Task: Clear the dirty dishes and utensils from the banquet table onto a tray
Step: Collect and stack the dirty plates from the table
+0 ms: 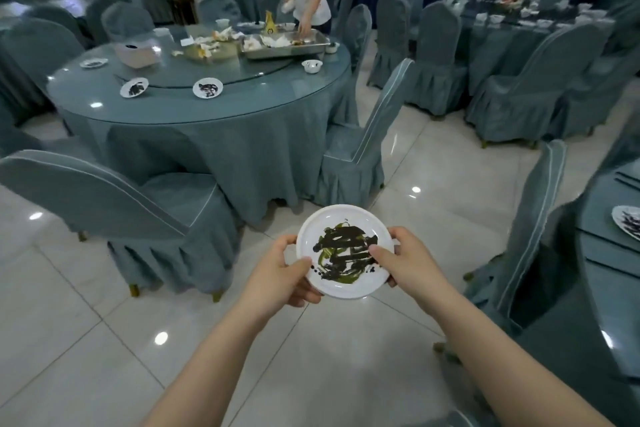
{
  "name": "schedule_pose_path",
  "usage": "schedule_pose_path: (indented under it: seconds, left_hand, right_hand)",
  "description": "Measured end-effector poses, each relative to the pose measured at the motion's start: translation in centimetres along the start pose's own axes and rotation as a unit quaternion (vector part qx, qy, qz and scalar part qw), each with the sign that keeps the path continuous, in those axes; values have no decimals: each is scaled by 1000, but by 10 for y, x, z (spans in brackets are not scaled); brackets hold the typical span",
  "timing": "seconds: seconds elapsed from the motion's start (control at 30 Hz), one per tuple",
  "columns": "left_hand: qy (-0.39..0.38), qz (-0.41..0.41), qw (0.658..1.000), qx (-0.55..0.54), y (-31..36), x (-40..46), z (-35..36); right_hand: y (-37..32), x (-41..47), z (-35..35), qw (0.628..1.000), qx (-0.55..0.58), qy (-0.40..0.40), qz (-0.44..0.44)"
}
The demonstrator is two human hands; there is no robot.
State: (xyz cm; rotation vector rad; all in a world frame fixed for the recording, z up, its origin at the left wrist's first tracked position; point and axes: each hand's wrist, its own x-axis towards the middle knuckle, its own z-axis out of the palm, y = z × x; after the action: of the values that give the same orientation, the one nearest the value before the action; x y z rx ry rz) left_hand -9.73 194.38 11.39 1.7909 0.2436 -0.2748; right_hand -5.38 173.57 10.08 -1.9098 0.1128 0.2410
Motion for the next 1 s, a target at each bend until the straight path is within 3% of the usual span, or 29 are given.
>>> schedule_pose_path:
  seconds: [0.1,0.3,0.57,0.77,1.0]
  left_hand:
    - [-2,6,1000,5,15,46,1]
    - [-39,48,998,8,61,162,-3]
    - [-150,85,985,22,122,312,18]
    - [-226,93,969,27,162,406,93]
    - [-301,120,945,35,231,499,230]
  right_hand:
    - [-3,37,-15,1000,26,14,9]
    - [-5,119,-57,986,94,133,44]
    - [5,187,-117,940,189,275,72]
    - [33,193,-185,868,242,418,112]
    - [73,215,-295,772,291,547,142]
